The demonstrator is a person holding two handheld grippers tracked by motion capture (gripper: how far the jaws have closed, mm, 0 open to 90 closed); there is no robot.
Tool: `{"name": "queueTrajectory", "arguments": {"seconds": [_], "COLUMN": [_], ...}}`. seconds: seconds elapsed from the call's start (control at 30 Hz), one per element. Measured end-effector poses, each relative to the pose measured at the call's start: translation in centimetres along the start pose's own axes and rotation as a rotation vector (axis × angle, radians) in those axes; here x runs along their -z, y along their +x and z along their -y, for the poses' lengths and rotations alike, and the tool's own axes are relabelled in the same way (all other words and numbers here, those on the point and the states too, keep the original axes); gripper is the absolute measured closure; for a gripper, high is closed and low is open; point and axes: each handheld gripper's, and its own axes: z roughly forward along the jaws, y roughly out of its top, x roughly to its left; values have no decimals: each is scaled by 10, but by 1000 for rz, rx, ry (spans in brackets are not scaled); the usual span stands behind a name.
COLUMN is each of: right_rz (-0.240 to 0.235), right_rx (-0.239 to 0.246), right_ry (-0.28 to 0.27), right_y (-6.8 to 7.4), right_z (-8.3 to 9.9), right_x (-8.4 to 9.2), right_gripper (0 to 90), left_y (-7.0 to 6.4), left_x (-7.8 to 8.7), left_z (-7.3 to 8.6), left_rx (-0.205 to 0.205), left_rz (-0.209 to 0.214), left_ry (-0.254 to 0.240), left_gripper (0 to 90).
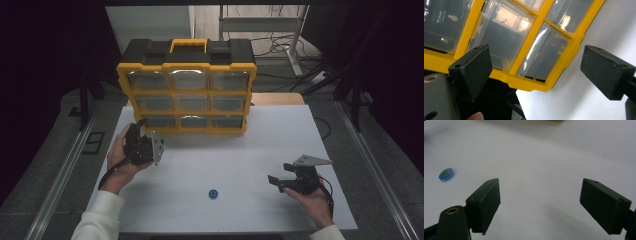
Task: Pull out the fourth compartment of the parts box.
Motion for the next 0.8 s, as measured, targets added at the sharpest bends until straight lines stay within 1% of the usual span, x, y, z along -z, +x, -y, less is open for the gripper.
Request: {"name": "queueTrajectory", "arguments": {"seconds": [0.07,0.13,0.23,0.37,0.4,0.47,0.53,0.7,0.73,0.8], "right_rz": [-1,1,0,1,3,3,4,6,6,6], "right_rx": [-1,3,5,1,0,2,4,5,5,7], "right_ry": [1,4,3,1,0,0,2,5,5,6], "right_y": [0,1,0,0,0,0,1,0,0,0], "right_z": [0,0,1,1,1,1,1,1,1,1], "right_x": [0,0,-1,0,0,0,0,0,0,-1], "right_gripper": [171,171,171,171,172,172,172,172,172,172], "left_y": [2,4,9,16,17,20,22,25,25,27], "left_x": [-1,-3,-5,-7,-7,-8,-8,-13,-14,-16], "left_z": [-2,-4,-6,-8,-8,-9,-10,-8,-8,-8], "left_rx": [-7,-5,7,9,5,25,34,42,48,48], "left_rz": [-1,-6,-18,-33,-40,-63,-81,-74,-73,-76], "left_ry": [4,-6,-3,-7,-4,-16,-23,-13,-15,-17], "left_gripper": [106,103,104,106,105,107,112,111,111,111]}}
